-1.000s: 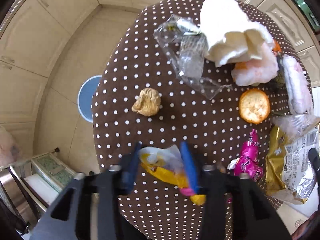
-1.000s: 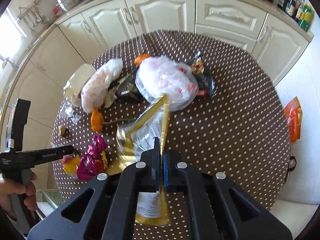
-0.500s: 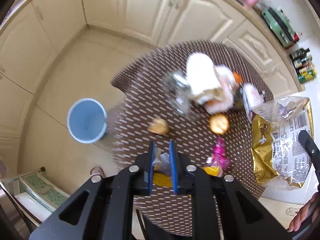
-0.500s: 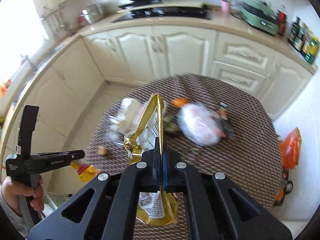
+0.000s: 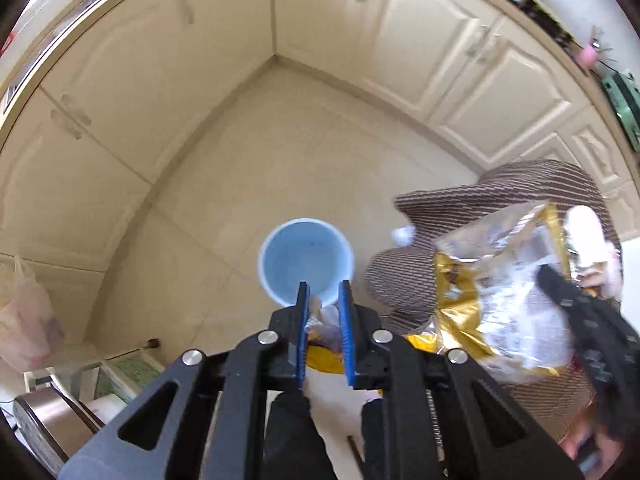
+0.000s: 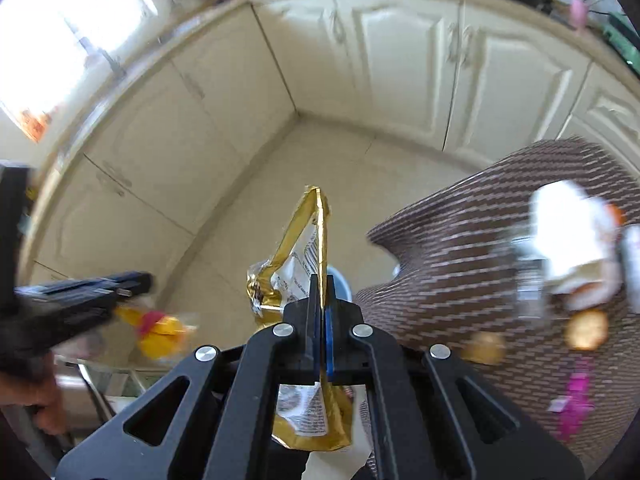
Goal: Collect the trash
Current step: 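Carry both items over the blue bucket and open both tools to drop them, then move both open tools back over the table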
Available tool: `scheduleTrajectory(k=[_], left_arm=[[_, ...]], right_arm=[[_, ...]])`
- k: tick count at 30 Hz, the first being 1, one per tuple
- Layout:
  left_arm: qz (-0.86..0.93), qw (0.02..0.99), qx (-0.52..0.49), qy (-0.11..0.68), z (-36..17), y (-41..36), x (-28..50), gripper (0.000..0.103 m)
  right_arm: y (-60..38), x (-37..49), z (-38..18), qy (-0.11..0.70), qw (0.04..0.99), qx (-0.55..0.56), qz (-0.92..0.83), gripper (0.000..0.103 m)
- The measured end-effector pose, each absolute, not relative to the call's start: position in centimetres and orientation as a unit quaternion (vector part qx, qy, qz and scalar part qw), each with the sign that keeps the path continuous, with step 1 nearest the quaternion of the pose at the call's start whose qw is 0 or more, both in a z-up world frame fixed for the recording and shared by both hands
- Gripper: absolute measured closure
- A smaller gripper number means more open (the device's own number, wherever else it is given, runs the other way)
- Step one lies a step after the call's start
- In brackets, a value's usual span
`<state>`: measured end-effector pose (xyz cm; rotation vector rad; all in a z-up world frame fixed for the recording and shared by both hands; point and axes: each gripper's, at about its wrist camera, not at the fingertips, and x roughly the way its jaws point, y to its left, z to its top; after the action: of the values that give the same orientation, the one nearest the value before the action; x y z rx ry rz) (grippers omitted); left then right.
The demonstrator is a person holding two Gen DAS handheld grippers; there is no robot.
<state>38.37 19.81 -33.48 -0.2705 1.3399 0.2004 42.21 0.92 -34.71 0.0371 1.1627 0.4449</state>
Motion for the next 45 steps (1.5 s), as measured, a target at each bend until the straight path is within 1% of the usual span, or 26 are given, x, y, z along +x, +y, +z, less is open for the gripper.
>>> scheduleTrajectory(k=[5,7,8,12,13,15,17,18,22,27,31,35,37,40,42,45], left_arm=[[0.107,0.759,-0.106,0.633,-38.0,24.7,39.0,0.09],[0.109,0.753,-0.108,0.64,-39.9,26.0,39.2,0.09],[0.111,0.751,-0.111,0.642,-40.8,26.3,39.8,0.09],[0.111,0.743,-0.117,0.65,-44.2,28.1,40.5,0.09],[0.109,0.74,-0.118,0.653,-45.0,28.3,40.7,0.09],[0.109,0.737,-0.118,0.657,-46.1,28.4,41.1,0.09],[0.106,0.734,-0.122,0.66,-46.9,28.3,41.5,0.09],[0.105,0.731,-0.124,0.662,-47.4,28.4,41.8,0.09],[0.099,0.73,-0.127,0.665,-47.9,28.4,42.5,0.09],[0.09,0.736,-0.127,0.658,-46.6,27.7,43.0,0.089],[0.079,0.744,-0.124,0.652,-45.6,26.3,44.0,0.087],[0.074,0.751,-0.119,0.645,-44.5,25.0,44.7,0.08],[0.074,0.755,-0.119,0.64,-43.8,24.3,44.9,0.071],[0.074,0.761,-0.117,0.634,-42.7,23.3,44.9,0.061],[0.077,0.764,-0.115,0.63,-41.7,22.6,44.9,0.058],[0.078,0.769,-0.117,0.624,-40.3,21.2,44.6,0.056]], right_arm=[[7.6,44.5,-42.6,0.577,0.792,-0.001,0.199,0.102],[9.1,45.0,-44.5,0.582,0.789,-0.006,0.198,0.102],[10.2,45.6,-45.9,0.585,0.787,-0.01,0.195,0.099],[12.4,47.2,-49.4,0.596,0.781,-0.019,0.188,0.098],[12.4,47.5,-50.1,0.602,0.775,-0.014,0.19,0.096],[12.7,47.8,-51.4,0.612,0.768,-0.007,0.187,0.086],[12.8,48.1,-52.3,0.621,0.763,-0.01,0.181,0.079],[12.7,48.1,-52.4,0.622,0.762,-0.011,0.179,0.079],[12.1,47.5,-50.6,0.611,0.773,-0.01,0.173,0.078],[10.1,46.5,-46.0,0.579,0.8,-0.003,0.161,0.069],[8.9,46.1,-43.2,0.558,0.815,0.007,0.16,0.066],[8.0,45.9,-40.7,0.536,0.828,0.008,0.167,0.065],[7.3,45.8,-39.8,0.527,0.832,0.011,0.17,0.064],[6.0,45.7,-38.5,0.518,0.838,0.017,0.173,0.064],[5.1,45.7,-37.5,0.512,0.841,0.02,0.173,0.064],[3.0,45.4,-36.0,0.502,0.847,0.027,0.175,0.064]])
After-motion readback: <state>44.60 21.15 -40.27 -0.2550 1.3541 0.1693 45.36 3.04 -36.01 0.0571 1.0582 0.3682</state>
